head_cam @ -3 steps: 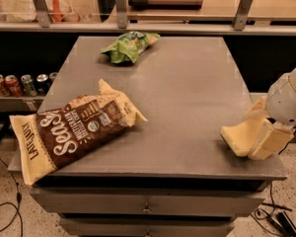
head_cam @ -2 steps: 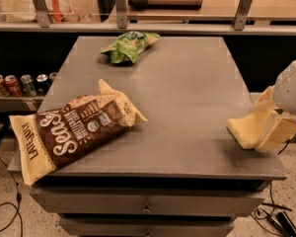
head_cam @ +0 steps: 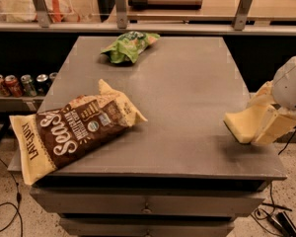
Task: Move sponge near green rice chip bag
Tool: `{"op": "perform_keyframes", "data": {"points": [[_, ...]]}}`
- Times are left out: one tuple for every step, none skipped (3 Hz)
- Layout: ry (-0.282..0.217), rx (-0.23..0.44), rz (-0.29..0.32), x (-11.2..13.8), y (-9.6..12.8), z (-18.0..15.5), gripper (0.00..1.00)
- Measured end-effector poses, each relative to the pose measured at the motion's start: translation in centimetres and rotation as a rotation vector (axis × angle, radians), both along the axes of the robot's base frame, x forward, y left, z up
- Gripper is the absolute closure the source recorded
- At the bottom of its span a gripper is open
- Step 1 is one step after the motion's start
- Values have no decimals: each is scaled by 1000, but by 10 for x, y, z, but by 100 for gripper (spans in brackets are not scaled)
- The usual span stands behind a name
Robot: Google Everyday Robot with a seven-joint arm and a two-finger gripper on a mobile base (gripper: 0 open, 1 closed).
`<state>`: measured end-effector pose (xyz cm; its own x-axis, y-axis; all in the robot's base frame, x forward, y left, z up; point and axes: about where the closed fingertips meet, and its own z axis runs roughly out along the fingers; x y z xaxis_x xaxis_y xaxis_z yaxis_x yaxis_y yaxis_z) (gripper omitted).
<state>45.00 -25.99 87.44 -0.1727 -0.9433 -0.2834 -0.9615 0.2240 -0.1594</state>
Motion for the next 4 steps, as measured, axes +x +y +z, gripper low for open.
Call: {"op": "perform_keyframes", "data": {"points": [[-78, 20, 42, 40, 12, 6, 100], [-149, 43, 87, 89, 29, 12, 100], [-206, 75, 132, 141, 49, 18, 100], [-259, 116, 133, 192, 64, 28, 100]]}}
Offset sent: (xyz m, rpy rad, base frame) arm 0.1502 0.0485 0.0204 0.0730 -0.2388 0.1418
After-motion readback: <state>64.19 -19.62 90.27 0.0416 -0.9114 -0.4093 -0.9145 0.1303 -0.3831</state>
